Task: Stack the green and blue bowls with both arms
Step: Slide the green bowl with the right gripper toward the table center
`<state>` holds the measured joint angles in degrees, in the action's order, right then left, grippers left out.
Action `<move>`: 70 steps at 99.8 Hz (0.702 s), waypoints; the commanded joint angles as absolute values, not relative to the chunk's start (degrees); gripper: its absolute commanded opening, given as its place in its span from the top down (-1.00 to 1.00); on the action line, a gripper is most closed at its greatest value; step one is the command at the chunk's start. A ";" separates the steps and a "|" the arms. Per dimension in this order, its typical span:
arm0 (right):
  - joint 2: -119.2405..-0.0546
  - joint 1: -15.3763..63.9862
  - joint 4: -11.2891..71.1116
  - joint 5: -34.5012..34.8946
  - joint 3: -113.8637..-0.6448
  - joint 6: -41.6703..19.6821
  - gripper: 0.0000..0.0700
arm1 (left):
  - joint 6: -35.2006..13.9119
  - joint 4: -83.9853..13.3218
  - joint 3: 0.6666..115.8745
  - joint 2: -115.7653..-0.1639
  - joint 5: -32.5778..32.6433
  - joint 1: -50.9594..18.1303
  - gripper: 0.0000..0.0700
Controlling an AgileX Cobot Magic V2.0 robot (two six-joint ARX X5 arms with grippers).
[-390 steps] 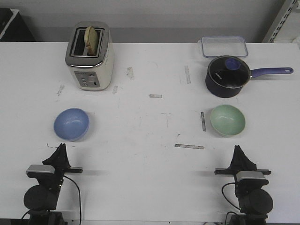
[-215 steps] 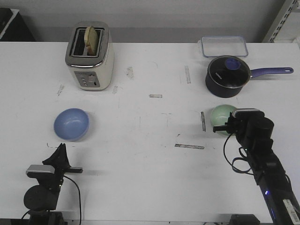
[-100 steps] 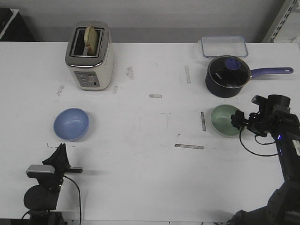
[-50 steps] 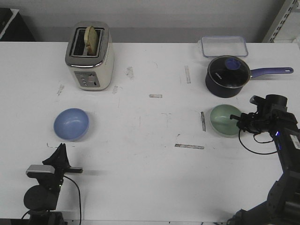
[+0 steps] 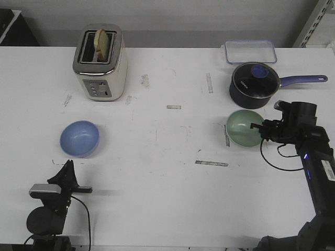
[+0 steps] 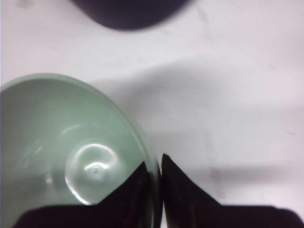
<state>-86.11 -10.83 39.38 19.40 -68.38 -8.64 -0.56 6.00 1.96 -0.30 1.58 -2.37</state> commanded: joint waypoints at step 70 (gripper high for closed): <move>-89.32 23.20 28.93 10.61 -69.43 -39.35 0.99 | -0.08 6.92 0.75 -0.19 1.74 -2.26 0.99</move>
